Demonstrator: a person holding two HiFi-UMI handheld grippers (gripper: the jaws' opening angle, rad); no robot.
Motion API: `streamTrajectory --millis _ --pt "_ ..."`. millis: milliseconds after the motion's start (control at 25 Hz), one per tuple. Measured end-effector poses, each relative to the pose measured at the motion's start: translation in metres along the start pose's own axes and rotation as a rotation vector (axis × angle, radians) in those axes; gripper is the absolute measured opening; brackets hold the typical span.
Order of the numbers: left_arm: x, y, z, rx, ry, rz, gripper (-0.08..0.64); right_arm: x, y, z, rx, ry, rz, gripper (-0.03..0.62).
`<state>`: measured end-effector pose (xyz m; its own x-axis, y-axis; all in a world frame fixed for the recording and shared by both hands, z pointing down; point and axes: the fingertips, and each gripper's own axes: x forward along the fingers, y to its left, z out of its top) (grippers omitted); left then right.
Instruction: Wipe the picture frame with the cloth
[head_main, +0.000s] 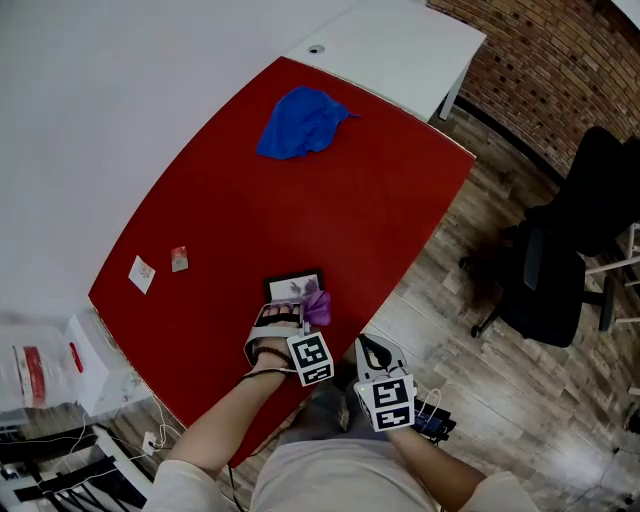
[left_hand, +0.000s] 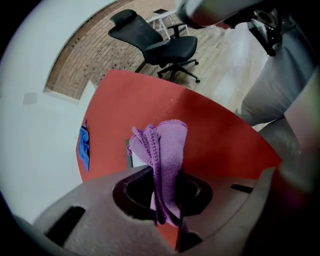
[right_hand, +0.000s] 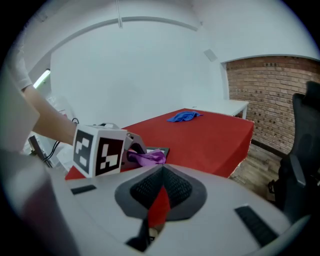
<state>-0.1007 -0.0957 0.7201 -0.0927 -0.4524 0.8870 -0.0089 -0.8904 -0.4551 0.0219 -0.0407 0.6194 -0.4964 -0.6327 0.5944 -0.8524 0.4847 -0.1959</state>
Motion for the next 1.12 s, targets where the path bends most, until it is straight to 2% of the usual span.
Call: streamTrajectory --millis 280,400,480,720,840,920,1120 --pt "-0.013 -0.025 0.002 0.014 -0.023 0.003 0.061 -0.001 0.009 -0.004 -0.017 0.009 0.019 0.005" --pt "-0.014 -0.019 0.001 -0.041 -0.041 0.02 0.061 -0.003 0.01 -0.004 -0.028 0.008 0.016 0.005" --pt "-0.024 -0.013 0.0 -0.165 -0.088 0.028 0.061 -0.006 0.009 -0.001 -0.038 0.004 0.009 0.005" --pt "-0.106 -0.016 0.007 -0.812 -0.424 0.007 0.061 -0.03 0.005 0.02 -0.057 -0.032 0.007 0.005" --pt "-0.152 -0.023 -0.002 -1.068 -0.554 0.014 0.061 -0.046 0.012 0.031 -0.065 -0.051 0.019 0.005" --pt "-0.178 -0.024 -0.011 -1.165 -0.606 0.04 0.061 -0.054 0.018 0.034 -0.064 -0.056 0.023 0.005" --pt "-0.207 -0.028 -0.026 -1.297 -0.664 0.122 0.061 -0.061 0.033 0.042 -0.057 -0.072 0.03 0.005"
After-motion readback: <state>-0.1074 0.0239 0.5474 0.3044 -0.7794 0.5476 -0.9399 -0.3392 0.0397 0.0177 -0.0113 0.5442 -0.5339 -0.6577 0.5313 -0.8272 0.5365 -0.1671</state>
